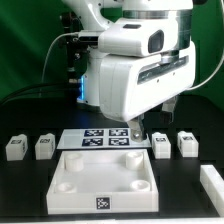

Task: Assemble one leg

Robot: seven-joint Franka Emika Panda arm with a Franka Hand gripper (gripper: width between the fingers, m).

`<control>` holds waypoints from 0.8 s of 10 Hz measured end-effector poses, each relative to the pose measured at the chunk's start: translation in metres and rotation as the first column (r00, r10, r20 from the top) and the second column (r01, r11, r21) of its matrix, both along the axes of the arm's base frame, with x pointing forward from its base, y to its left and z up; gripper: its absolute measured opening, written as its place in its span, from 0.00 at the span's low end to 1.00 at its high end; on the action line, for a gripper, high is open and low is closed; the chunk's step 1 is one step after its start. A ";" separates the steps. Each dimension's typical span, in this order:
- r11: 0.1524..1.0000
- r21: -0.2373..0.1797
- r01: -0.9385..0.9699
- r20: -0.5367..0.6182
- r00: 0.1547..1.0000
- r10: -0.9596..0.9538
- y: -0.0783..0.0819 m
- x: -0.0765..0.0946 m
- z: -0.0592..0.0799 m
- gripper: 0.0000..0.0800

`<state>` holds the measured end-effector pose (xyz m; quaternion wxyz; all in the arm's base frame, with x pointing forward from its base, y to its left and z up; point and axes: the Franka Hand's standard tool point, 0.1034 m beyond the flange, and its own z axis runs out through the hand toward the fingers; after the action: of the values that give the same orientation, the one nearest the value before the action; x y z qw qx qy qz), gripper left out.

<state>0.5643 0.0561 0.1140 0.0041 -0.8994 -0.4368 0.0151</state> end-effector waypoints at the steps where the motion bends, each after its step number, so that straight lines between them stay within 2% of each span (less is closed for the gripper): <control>1: 1.000 0.000 0.000 0.000 1.000 0.000 0.000 0.000 0.000 0.81; 8: 1.000 0.000 0.000 0.000 1.000 0.000 0.000 0.000 0.000 0.81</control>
Offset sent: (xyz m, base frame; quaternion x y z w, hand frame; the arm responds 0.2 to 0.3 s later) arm 0.0000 0.0000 0.0000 0.0000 0.0000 0.0000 1.0000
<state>0.5643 0.0561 0.1137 0.0042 -0.8994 -0.4368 0.0153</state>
